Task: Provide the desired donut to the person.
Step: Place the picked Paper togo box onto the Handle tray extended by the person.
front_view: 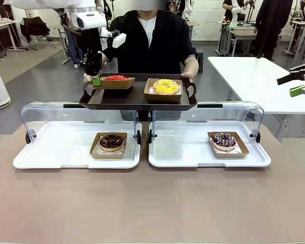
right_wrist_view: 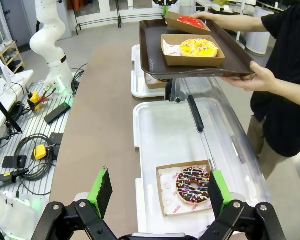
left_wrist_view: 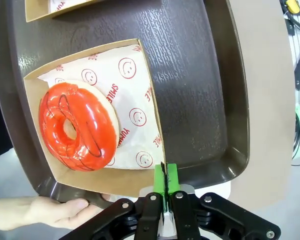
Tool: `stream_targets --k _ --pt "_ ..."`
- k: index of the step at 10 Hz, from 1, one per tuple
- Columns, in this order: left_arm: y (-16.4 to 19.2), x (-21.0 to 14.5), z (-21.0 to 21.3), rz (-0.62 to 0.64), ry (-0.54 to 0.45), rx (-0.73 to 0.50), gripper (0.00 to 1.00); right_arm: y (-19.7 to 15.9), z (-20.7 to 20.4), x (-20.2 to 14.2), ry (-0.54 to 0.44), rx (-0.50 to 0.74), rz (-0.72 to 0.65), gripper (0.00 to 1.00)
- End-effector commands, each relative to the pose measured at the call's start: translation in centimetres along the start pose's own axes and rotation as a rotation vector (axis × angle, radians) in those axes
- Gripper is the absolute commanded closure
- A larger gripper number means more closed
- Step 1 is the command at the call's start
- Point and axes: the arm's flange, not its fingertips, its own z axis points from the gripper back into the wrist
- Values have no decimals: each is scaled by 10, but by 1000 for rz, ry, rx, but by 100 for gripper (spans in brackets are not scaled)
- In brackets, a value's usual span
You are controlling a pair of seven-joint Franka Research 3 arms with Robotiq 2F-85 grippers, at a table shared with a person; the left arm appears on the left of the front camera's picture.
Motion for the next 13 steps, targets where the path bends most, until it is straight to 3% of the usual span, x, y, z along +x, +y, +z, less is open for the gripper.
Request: stream_targets --k 1,2,3,5,6,7,9,10,11,13 --pt "4 -3 4 -31 -14 18 41 -1 -1 -1 3 -5 -5 0" --pt "3 -3 4 -42 -13 23 31 -1 -1 -1 3 -5 -5 0" --pt "1 -3 5 -51 -11 25 0 -1 -1 -1 3 -5 -5 0" --pt "0 -3 6 -56 -13 25 0 -1 -1 -1 3 -5 -5 0" --pt "-1 -4 7 -59 -14 26 9 -1 -1 -1 3 -5 -5 0" --pt "-1 -5 8 -59 -12 24 0 -1 -1 -1 3 -5 -5 0" --pt "-2 -5 9 -64 -6 20 0 -1 -1 -1 3 -5 -5 0" --pt "-2 -5 9 -66 -6 21 11 -1 -1 -1 3 -5 -5 0" --pt "-3 -5 11 -70 -11 26 2 -1 -1 -1 3 -5 -5 0" --pt "-10 -9 14 -66 -23 50 0 -1 -1 -1 3 -5 -5 0"
